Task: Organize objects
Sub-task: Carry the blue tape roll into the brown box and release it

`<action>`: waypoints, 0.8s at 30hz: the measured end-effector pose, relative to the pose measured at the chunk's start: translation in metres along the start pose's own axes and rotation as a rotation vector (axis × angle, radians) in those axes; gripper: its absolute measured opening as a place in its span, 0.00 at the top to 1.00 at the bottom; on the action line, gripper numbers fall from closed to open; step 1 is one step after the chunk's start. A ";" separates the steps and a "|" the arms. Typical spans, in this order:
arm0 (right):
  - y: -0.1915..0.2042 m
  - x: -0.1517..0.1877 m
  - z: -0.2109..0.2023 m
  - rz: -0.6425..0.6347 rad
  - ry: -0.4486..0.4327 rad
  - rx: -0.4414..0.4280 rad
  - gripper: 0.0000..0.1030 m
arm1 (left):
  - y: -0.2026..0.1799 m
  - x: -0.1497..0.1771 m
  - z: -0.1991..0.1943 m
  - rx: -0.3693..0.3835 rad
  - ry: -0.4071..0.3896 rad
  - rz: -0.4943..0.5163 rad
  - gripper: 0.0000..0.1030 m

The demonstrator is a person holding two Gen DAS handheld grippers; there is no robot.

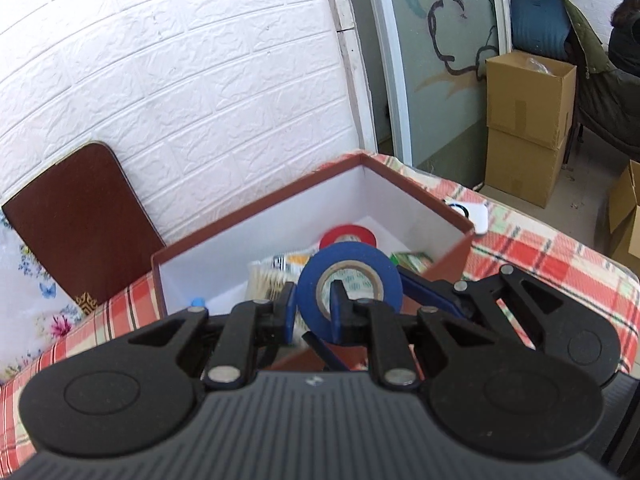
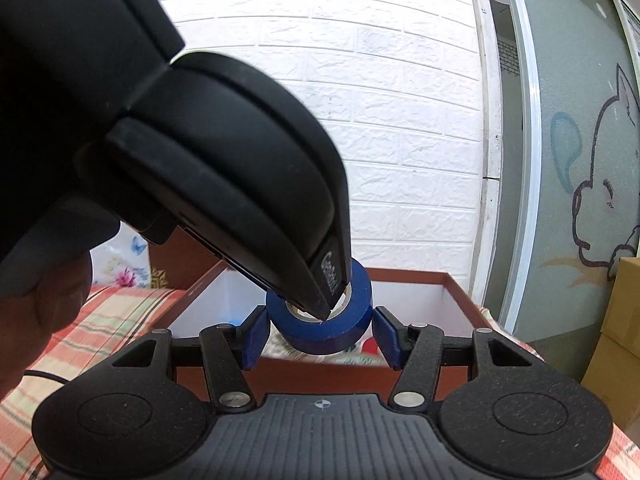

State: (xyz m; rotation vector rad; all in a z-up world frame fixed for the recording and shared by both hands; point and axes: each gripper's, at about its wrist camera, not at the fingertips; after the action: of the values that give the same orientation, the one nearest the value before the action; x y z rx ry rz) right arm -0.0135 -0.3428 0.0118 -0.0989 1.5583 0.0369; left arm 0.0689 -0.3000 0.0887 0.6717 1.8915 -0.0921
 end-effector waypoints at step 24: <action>-0.015 -0.011 0.082 -0.007 0.066 0.015 0.47 | 0.032 -0.005 0.098 -0.030 0.034 -0.059 0.70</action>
State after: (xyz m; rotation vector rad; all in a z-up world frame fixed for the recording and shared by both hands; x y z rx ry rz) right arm 0.0695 -0.3502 0.0243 -0.0947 1.6241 0.0166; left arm 0.1668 -0.3108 0.0592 0.6001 1.9419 -0.0907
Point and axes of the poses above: each gripper's, at about its wrist camera, not at the fingertips, and z roughly the way its jaws point, y to its left, x to its underside, and after that the axes turned 11 degrees about -y, right-handed
